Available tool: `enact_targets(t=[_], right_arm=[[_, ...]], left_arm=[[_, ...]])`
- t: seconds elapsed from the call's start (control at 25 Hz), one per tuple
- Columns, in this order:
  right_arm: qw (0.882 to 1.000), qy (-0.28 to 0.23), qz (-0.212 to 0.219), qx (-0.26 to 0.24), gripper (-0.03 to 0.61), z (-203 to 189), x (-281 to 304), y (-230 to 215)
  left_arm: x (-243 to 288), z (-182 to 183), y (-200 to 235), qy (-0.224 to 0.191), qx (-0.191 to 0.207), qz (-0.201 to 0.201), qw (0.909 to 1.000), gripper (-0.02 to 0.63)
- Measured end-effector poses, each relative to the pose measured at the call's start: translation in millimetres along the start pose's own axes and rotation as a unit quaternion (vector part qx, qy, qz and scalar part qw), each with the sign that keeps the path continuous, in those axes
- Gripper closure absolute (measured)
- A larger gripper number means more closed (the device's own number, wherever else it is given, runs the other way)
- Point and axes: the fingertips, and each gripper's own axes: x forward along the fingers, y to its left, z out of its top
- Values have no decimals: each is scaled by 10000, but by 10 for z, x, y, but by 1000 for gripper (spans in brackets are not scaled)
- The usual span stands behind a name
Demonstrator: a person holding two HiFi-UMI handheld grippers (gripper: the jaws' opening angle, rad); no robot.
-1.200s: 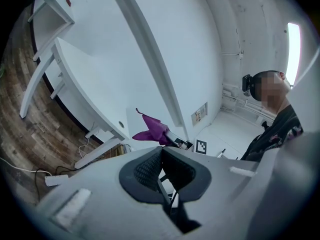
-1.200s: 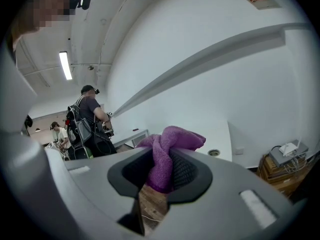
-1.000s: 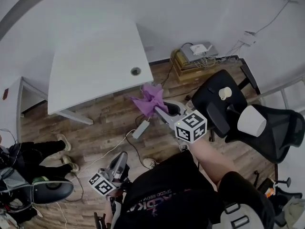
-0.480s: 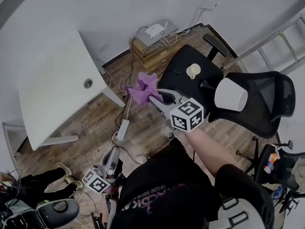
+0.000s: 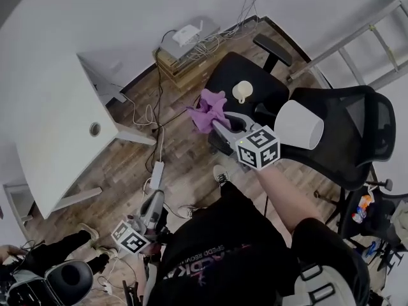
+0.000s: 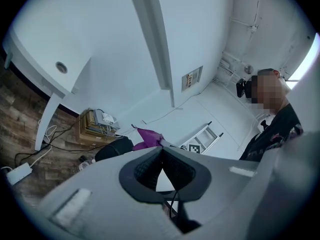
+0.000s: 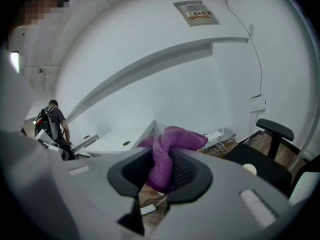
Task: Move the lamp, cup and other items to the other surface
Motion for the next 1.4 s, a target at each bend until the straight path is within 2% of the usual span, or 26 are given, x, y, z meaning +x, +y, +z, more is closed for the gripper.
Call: enact_targets(t=[0.2, 0.36, 0.48, 0.64, 0.92, 1.24, 1.4], right_arm=[[9995, 124, -301, 4, 486, -93, -139, -557], [9964, 477, -577, -410, 486, -342, -141, -953], [9922, 896, -631, -586, 485, -690, -47, -1198], [9854, 1525, -633, -416, 485, -1217, 171, -1497], [9612, 2666, -690, -151, 483, -2159, 545, -1990], [9440, 3152, -970, -17, 482, -2368, 694, -2230], [9410, 3200, -1078, 227, 480, -2465, 742, -2339]], left_arm=[[351, -121, -11, 102, -96, 33, 9999, 618], [579, -257, -33, 152, -196, 55, 9997, 618], [705, -359, -52, 193, -243, 127, 9994, 618], [789, -427, -29, 130, -354, 359, 9986, 618], [867, -547, -63, 27, -261, 704, 9972, 618], [581, -543, -25, -258, -384, 1138, 9924, 618], [500, -578, 0, -305, -443, 1286, 9902, 618]])
